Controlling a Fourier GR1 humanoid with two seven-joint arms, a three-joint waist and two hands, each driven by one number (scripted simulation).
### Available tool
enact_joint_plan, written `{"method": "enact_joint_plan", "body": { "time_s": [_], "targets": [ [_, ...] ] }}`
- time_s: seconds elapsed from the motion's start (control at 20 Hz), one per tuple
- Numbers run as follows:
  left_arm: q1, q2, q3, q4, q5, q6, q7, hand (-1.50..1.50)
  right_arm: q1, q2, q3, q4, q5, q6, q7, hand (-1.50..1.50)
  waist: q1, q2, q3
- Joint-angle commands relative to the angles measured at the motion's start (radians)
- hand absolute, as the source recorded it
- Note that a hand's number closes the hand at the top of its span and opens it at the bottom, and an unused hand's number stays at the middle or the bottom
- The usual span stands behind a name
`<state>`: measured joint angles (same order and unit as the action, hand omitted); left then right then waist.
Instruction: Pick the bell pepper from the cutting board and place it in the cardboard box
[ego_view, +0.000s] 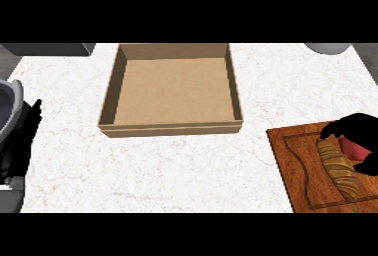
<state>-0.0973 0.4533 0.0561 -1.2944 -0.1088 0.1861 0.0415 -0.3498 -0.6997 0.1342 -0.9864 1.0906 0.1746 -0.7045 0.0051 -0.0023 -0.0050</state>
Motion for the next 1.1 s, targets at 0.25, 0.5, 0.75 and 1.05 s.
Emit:
{"method": "enact_joint_plan", "body": {
  "time_s": [0.25, 0.5, 0.75, 1.05],
  "targets": [
    [-0.001, 0.006, 0.020, -0.022, -0.022, -0.008, 0.023, 0.00, -0.007, 0.157, -0.076, -0.039, 0.018, -0.134, 0.211, 1.50, -0.011, -0.005, 0.004],
    [0.023, 0.007, 0.056, 0.022, -0.006, 0.013, 0.027, 0.00, 0.078, 0.316, -0.252, 0.007, -0.072, -0.123, 0.590, 1.50, -0.112, -0.039, -0.001],
    [0.037, 0.023, 0.059, 0.018, -0.012, 0.008, 0.032, 0.00, 0.058, 0.432, -0.263, -0.153, 0.012, -0.219, 0.891, 1.50, -0.102, -0.049, -0.007],
    [0.064, 0.003, 0.045, 0.007, -0.011, 0.005, 0.008, 0.00, 0.002, 0.580, -0.140, -0.449, 0.191, -0.305, 1.149, 1.50, -0.067, -0.049, -0.008]
  ]
}}
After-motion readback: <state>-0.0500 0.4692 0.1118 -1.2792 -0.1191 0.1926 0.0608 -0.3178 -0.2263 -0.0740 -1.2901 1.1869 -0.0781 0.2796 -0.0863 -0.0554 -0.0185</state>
